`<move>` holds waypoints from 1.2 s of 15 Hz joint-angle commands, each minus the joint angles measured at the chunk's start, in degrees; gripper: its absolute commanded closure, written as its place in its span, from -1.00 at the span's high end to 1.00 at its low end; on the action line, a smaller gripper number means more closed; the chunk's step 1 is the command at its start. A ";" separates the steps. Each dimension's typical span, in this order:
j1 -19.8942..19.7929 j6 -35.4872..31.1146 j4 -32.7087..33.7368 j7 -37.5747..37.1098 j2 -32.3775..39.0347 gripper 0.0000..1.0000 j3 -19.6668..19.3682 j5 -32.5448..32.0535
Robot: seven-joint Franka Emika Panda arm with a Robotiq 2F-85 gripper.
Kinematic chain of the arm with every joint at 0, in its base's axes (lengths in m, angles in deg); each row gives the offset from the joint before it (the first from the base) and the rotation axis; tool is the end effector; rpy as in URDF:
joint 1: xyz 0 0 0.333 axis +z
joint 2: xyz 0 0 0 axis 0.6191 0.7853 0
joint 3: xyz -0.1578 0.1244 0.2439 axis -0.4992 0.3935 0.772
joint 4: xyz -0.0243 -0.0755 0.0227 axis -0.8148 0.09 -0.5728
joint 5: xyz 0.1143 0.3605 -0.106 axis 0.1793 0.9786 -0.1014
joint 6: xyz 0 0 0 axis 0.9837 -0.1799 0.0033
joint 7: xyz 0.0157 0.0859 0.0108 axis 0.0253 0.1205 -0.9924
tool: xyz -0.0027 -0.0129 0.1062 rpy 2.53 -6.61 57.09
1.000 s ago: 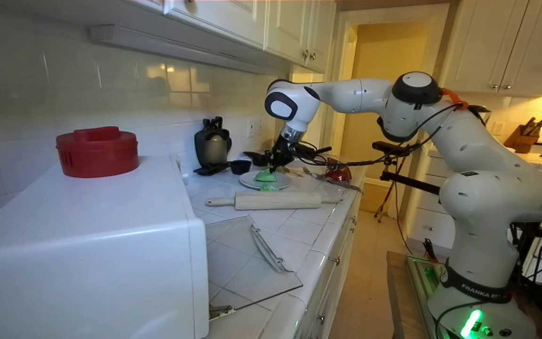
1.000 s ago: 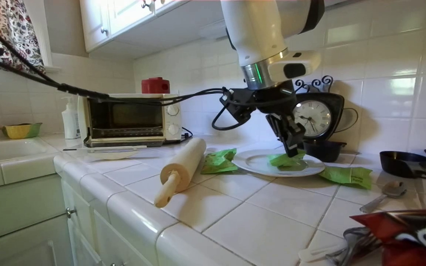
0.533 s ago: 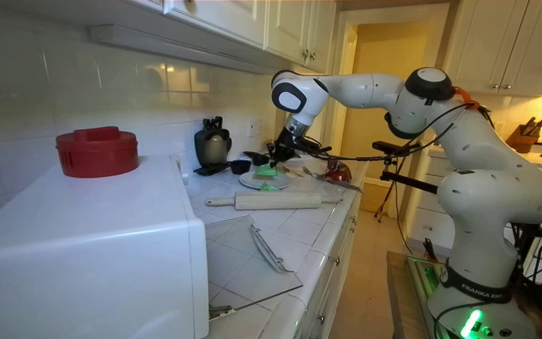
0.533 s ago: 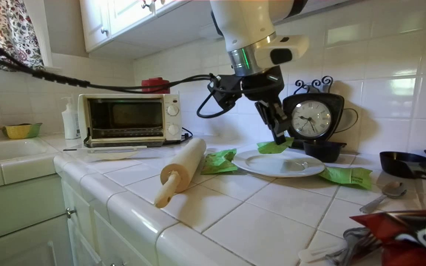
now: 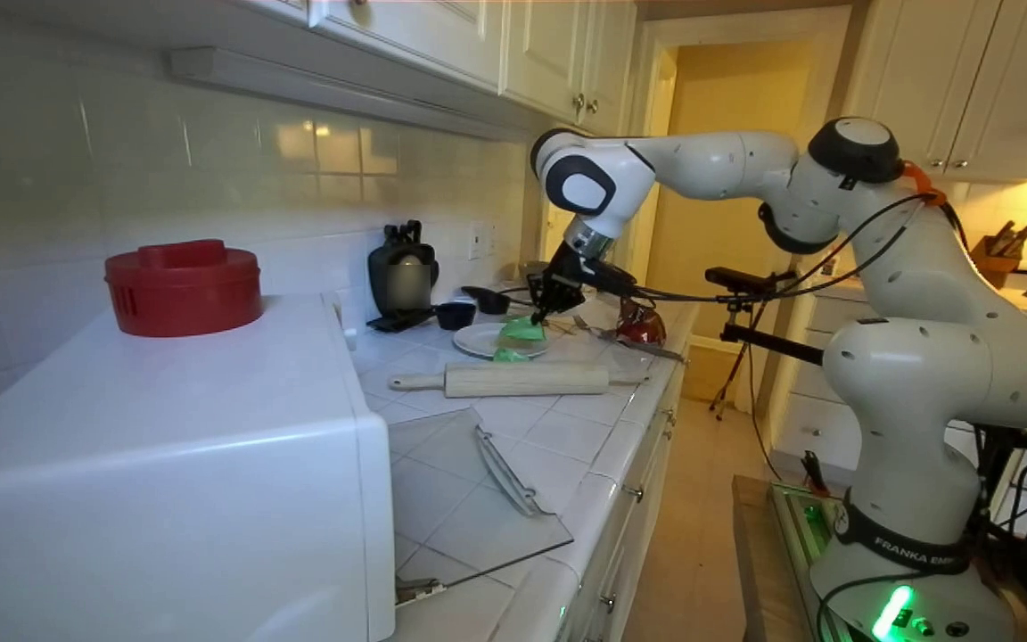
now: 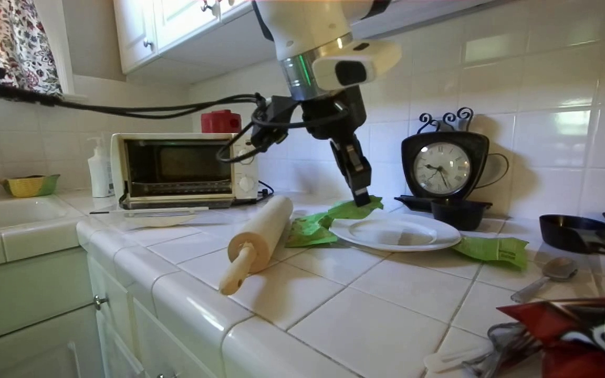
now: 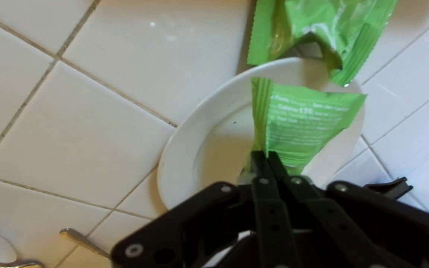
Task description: Open the oven and put the green packet into it
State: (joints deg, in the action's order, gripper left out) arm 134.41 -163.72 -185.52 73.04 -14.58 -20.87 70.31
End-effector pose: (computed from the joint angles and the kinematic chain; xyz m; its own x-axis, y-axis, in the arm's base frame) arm 0.4730 -0.2071 0.4028 0.4849 -0.7886 0.3782 -0.7327 -0.6024 -0.3166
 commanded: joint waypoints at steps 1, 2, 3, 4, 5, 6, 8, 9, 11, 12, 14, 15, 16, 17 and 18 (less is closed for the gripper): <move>-1.37 1.07 -1.76 -0.75 1.74 -0.96 0.63 0.79; -2.15 1.39 -2.79 -1.22 2.60 -0.96 1.12 0.97; -2.41 1.62 -3.33 -1.44 3.10 -0.99 1.18 1.03; -1.82 1.63 -2.85 -0.33 2.83 -0.99 0.95 1.00; -0.02 1.11 -1.47 1.31 2.44 -0.99 0.13 1.03; 1.19 0.99 -0.89 2.46 2.41 -0.99 -0.25 0.82; 4.28 -0.08 0.52 4.06 2.77 -0.99 -1.46 0.70; 5.26 -0.07 0.81 4.76 2.63 -0.99 -1.67 0.56; 8.25 -0.98 1.74 5.55 3.04 -0.99 -2.31 0.34; 9.54 -1.58 2.05 5.82 3.39 -0.99 -2.44 0.27; 11.84 -2.56 1.56 3.82 5.44 -0.99 -2.83 -0.54; 12.69 -2.34 1.11 3.34 6.46 -0.99 -2.91 -1.01; 13.90 -1.96 0.98 3.17 7.80 -0.99 -3.50 -0.98; 14.95 -1.95 0.85 2.91 8.84 -0.99 -3.76 -1.32; 16.03 -1.96 0.50 2.37 9.57 -0.99 -3.90 -1.99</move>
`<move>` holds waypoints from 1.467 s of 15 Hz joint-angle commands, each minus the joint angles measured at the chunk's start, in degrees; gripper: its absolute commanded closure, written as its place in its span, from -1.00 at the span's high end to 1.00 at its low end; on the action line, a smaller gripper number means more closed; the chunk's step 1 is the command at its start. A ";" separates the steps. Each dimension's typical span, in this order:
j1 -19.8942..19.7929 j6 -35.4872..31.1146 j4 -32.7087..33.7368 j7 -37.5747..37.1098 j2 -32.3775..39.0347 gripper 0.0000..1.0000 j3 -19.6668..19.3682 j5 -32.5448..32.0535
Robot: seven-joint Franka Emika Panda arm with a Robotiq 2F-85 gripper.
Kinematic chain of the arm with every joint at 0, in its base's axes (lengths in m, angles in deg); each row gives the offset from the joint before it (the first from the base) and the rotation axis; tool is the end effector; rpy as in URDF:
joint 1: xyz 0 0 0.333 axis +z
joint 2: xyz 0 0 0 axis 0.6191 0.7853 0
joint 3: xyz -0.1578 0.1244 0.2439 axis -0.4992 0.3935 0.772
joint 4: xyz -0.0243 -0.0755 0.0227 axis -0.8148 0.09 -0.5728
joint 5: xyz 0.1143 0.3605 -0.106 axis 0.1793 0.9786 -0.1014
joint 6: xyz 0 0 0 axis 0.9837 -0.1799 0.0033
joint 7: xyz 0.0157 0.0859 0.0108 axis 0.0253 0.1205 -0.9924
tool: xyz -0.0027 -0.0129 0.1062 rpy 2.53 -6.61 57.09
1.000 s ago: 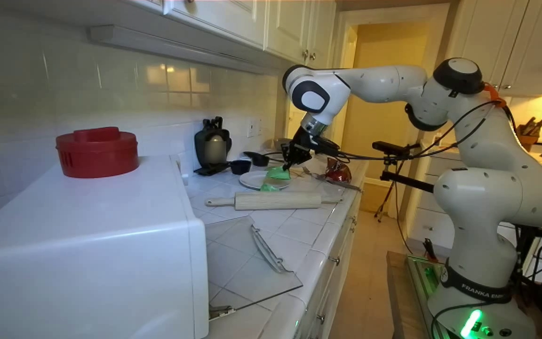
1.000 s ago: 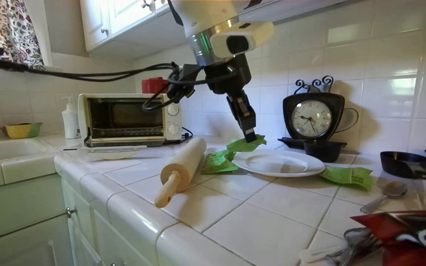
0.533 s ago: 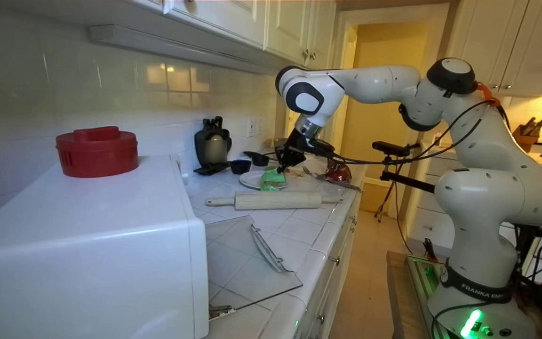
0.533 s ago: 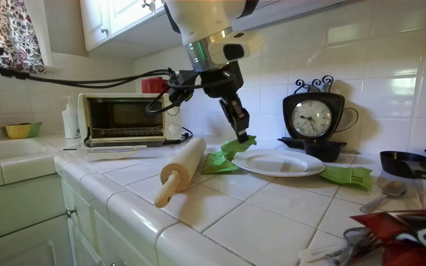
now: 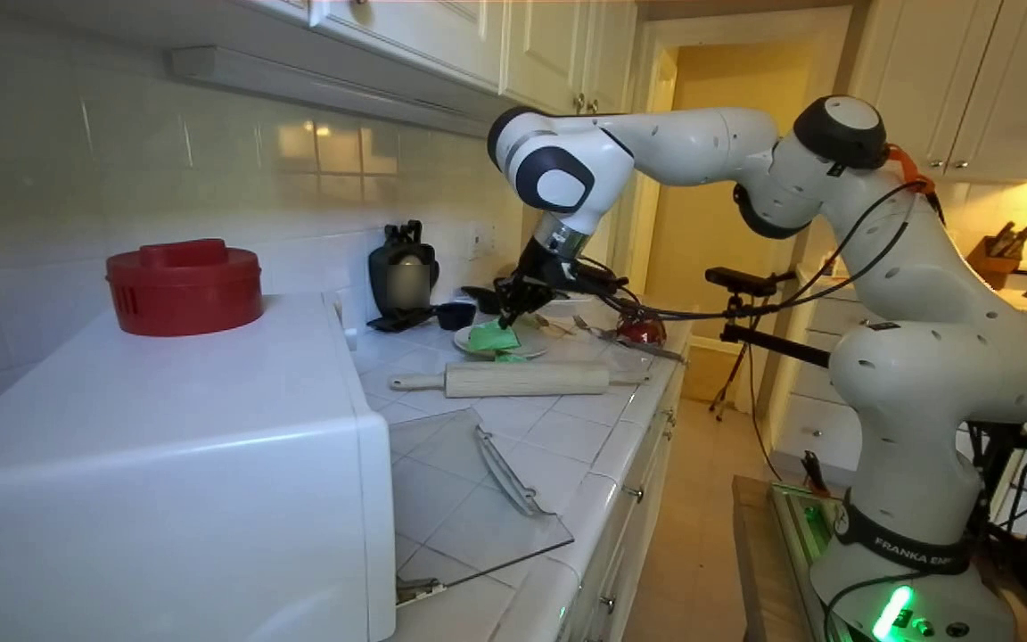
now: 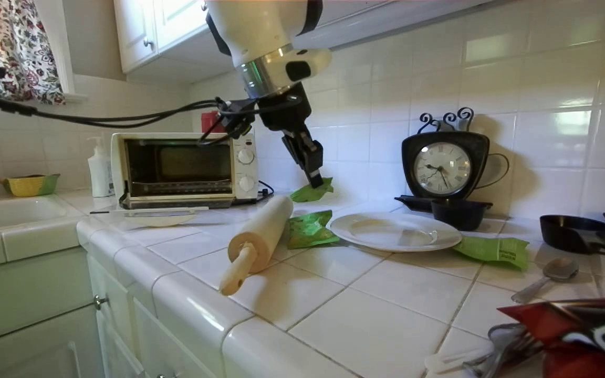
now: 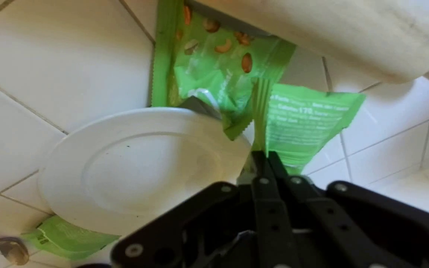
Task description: Open the oven and put the green packet into it
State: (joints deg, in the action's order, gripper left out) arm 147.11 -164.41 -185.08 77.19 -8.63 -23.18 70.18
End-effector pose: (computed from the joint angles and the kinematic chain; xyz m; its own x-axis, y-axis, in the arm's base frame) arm 0.5041 -0.1053 0.4182 0.6653 -0.5808 0.4691 -0.5623 -0.8031 -0.1968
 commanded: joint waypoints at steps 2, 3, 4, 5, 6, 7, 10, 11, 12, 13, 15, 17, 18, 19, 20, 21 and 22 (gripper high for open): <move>4.05 -0.08 -1.34 -3.98 5.78 -0.99 -1.84 -2.48; 4.07 0.82 -2.34 -5.46 6.76 -0.99 -1.74 -2.90; 4.24 1.32 -2.91 -6.38 7.66 -0.99 -1.56 -3.04; 4.51 2.06 -3.70 -7.53 8.42 -0.99 -1.50 -3.23; 4.70 2.69 -4.24 -8.20 9.02 -0.99 -1.55 -3.27; 5.03 3.72 -4.98 -9.22 9.65 -0.99 -1.63 -3.56; 7.59 6.10 -5.38 -10.72 10.99 -0.99 -2.41 -4.30; 8.68 6.83 -5.18 -10.52 11.02 -0.99 -2.75 -4.53; 9.68 7.54 -4.80 -9.63 10.77 -0.99 -3.01 -4.64; 10.55 8.02 -4.38 -8.50 10.53 -0.99 -3.27 -4.55; 11.90 8.85 -3.75 -5.23 9.33 -0.99 -3.48 -4.35; 11.42 10.53 -4.34 -1.36 8.34 -0.99 -3.19 -4.45; 10.88 11.48 -4.70 1.11 7.97 -0.99 -2.81 -4.54; 9.78 12.69 -5.19 4.80 7.35 -0.99 -2.11 -4.43; 8.90 12.95 -5.52 9.30 6.76 -0.99 -1.28 -3.54; 7.44 12.92 -6.33 13.02 6.94 -0.99 -0.37 -2.80; 4.88 13.43 -7.63 15.60 7.66 -0.99 1.07 -2.63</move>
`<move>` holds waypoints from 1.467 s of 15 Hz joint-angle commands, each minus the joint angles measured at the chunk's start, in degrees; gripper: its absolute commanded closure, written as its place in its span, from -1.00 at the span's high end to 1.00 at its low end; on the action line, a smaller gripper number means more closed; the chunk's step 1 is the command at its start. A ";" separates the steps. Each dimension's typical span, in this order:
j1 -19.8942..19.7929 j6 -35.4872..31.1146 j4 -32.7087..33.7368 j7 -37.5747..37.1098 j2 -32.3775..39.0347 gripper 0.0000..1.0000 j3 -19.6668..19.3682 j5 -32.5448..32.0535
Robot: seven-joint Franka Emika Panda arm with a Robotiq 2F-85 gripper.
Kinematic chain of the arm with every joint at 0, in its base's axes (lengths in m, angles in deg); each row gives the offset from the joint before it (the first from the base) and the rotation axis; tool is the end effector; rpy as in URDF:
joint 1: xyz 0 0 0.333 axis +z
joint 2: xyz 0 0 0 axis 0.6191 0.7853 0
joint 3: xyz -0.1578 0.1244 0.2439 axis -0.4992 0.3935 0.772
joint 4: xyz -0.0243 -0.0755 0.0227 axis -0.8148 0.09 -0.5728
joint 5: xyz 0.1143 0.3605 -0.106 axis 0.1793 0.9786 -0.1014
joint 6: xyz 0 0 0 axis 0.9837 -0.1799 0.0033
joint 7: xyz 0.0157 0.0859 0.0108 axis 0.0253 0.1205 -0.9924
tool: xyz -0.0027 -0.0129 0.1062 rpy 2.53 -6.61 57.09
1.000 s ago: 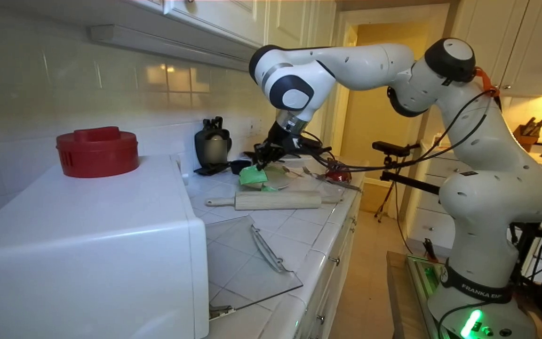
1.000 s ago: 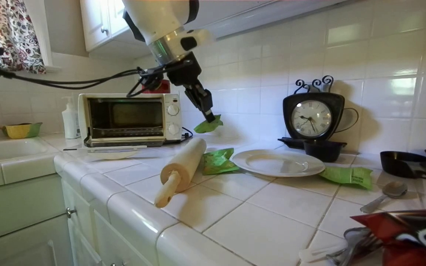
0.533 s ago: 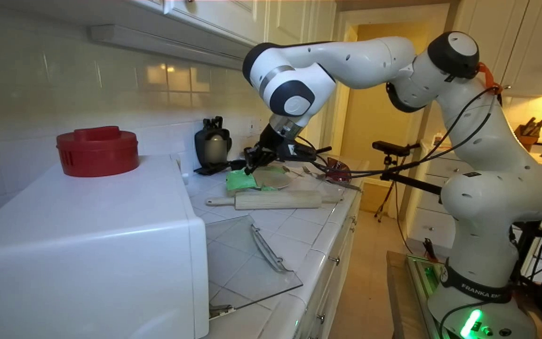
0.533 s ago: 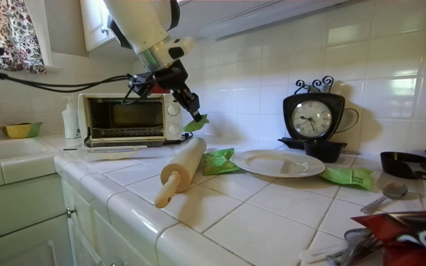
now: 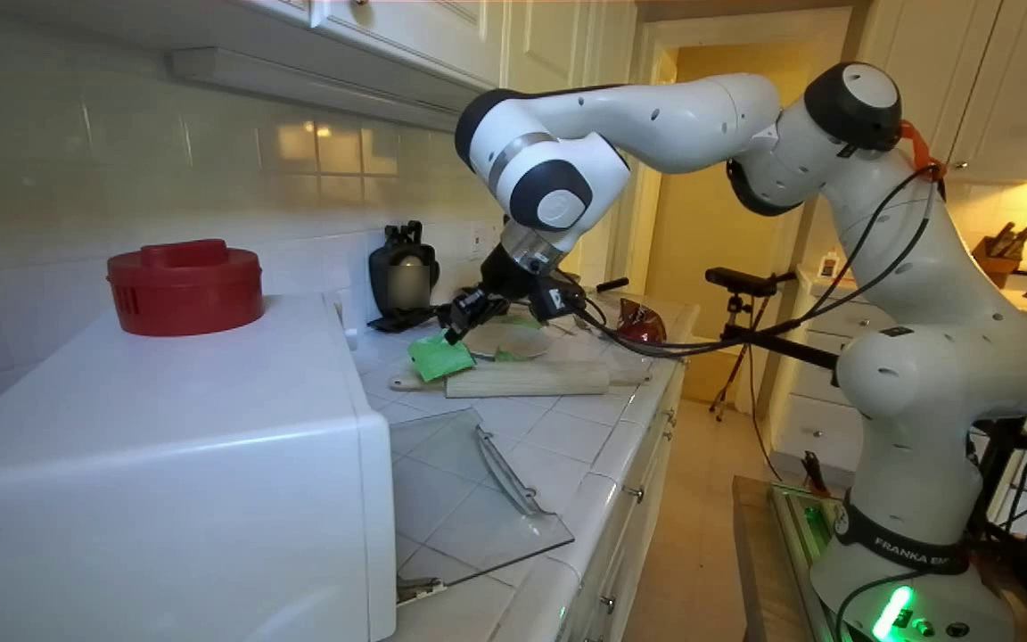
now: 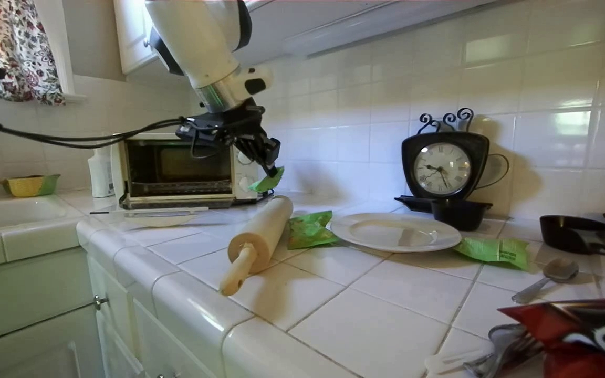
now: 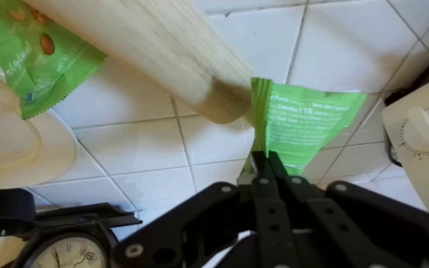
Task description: Open the oven and put the green packet into it
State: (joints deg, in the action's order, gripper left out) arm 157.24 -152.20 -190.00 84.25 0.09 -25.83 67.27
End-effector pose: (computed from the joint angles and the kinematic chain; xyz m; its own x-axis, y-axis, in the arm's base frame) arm 0.5201 0.0105 0.4138 0.7625 -0.1898 0.6185 -0.1600 -0.9816 -0.1039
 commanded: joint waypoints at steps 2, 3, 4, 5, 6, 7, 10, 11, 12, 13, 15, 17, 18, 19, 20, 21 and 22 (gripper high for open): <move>-2.53 0.89 -1.15 5.29 0.42 -0.96 1.11 0.49; -3.65 1.16 -1.60 6.48 0.58 -0.96 1.66 0.64; -4.33 1.32 -1.86 7.00 0.67 -0.96 1.99 0.72; -4.56 1.40 -2.01 7.31 0.71 -0.96 2.13 0.76; -4.55 1.43 -2.11 7.43 0.73 -0.99 2.16 0.77; -3.63 2.56 -1.27 6.12 0.91 -0.99 1.83 -0.09; 1.18 6.33 1.93 2.43 1.22 -0.99 0.03 -2.10; 3.10 7.56 2.91 1.51 1.28 -0.99 -0.72 -2.83; 5.36 8.50 4.04 1.44 0.75 -0.99 -1.55 -3.46; 8.13 9.48 5.23 1.88 -0.17 -0.99 -2.53 -4.30; 11.66 12.31 6.14 3.23 -2.05 -0.99 -3.52 -6.08; 13.76 14.85 6.36 5.39 -3.01 -0.99 -4.29 -5.99; 14.28 15.60 6.19 6.22 -3.47 -0.99 -4.39 -5.73; 14.24 16.60 5.72 6.65 -3.55 -0.99 -4.50 -5.85; 13.93 17.13 5.50 7.35 -3.45 -0.99 -4.36 -5.60; 13.46 17.55 5.21 7.64 -3.06 -0.99 -4.25 -5.53; 12.72 18.43 4.63 8.02 -2.82 -0.99 -3.80 -5.64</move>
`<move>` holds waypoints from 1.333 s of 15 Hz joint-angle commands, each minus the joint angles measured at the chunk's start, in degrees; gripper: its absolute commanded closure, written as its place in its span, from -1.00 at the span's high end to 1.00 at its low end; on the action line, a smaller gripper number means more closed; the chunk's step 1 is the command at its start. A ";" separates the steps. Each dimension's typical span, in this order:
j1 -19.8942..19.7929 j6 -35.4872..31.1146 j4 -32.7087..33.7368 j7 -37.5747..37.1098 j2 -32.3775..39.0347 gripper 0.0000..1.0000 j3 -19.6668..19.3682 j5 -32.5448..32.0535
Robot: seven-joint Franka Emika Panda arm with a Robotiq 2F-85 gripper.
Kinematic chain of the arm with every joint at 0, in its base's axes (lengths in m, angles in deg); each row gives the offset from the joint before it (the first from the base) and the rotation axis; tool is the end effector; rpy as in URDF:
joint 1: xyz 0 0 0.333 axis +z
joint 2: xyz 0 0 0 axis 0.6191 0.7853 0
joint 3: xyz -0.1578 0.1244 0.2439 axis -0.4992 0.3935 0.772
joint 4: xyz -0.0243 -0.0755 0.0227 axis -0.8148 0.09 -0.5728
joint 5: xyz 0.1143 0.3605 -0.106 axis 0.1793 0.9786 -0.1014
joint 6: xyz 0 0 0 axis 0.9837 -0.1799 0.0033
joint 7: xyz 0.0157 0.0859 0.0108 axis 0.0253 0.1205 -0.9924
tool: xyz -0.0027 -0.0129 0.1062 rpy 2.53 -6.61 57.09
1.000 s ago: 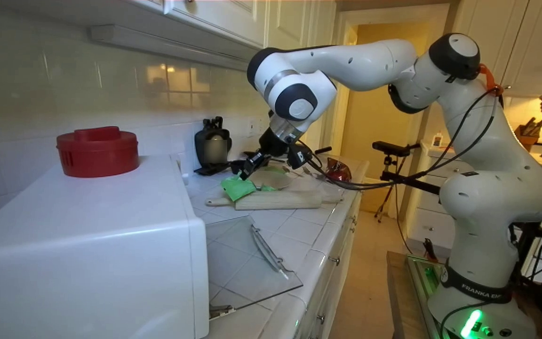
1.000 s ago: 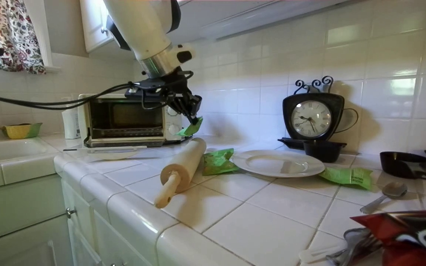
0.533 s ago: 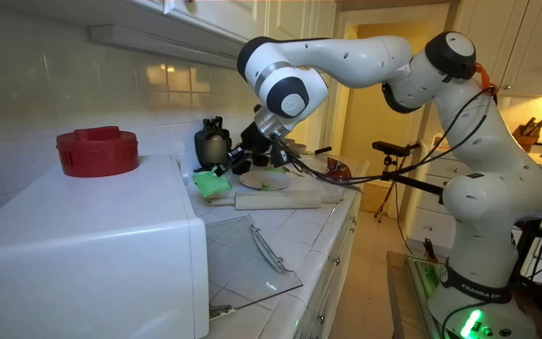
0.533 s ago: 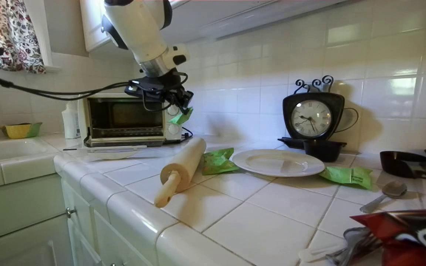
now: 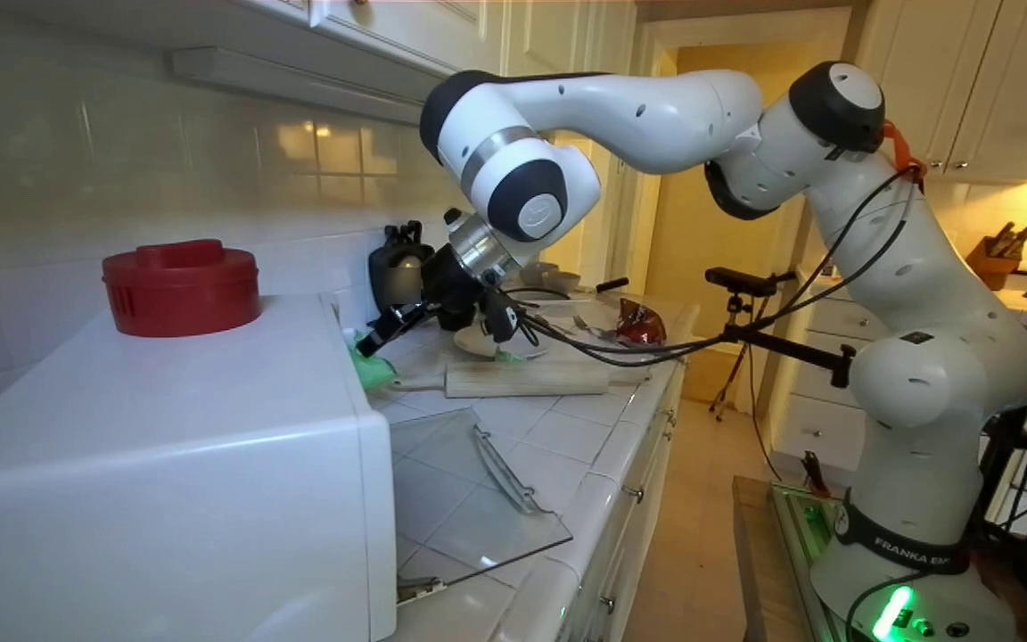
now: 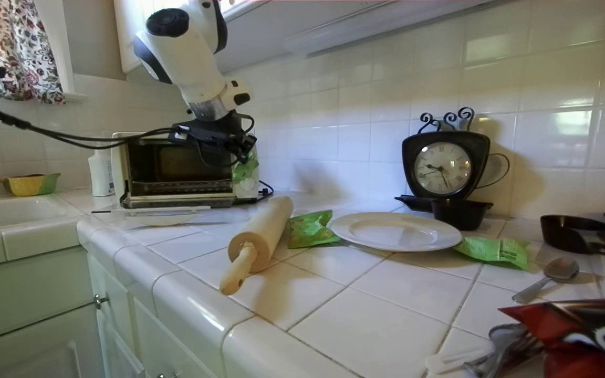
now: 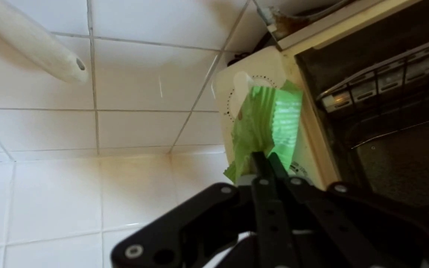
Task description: Open the oven and put the green packet into it
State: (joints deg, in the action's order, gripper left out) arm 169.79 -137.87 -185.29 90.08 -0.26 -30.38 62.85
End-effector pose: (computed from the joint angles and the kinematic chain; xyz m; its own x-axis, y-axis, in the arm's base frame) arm 0.5606 0.1072 0.4134 0.6709 0.0204 0.7413 0.2083 -0.9646 -0.1620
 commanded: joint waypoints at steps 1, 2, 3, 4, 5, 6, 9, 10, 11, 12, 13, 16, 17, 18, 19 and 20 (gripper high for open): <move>-0.21 4.71 -0.35 3.25 -2.71 -0.99 1.07 -0.96; -0.67 4.85 -0.63 2.54 -1.96 -0.99 0.79 -1.02; -1.66 5.18 -1.28 -0.26 -0.43 -0.99 0.22 -1.47; -2.69 5.14 -2.22 -1.44 0.34 -0.99 0.38 -1.12; -3.20 5.46 -3.01 -2.48 0.71 -0.99 0.43 -1.04; -3.89 6.50 -4.24 -5.12 1.79 -0.99 0.63 -1.34; -8.22 8.84 -8.79 -16.61 5.26 -0.99 3.02 -4.44; -9.41 9.63 -9.79 -19.87 6.63 -0.99 3.88 -5.13; -10.82 11.32 -11.54 -23.18 7.84 -0.99 4.93 -6.28; -11.77 12.94 -12.68 -25.05 8.37 -0.99 6.11 -6.66; -12.95 13.88 -13.55 -26.34 8.28 -0.99 7.55 -7.31; -16.10 16.35 -16.28 -29.54 9.34 -0.99 11.88 -7.99; -16.90 17.47 -16.86 -29.48 9.05 -0.99 13.02 -8.35; -17.51 18.74 -17.37 -29.16 8.58 -0.99 14.05 -8.82; -17.69 19.55 -17.50 -28.21 8.12 -0.99 14.36 -9.32; -17.62 20.28 -17.51 -27.75 7.71 -0.99 14.32 -9.79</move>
State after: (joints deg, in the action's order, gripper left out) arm 153.91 -120.76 -201.18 63.79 7.60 -17.36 56.21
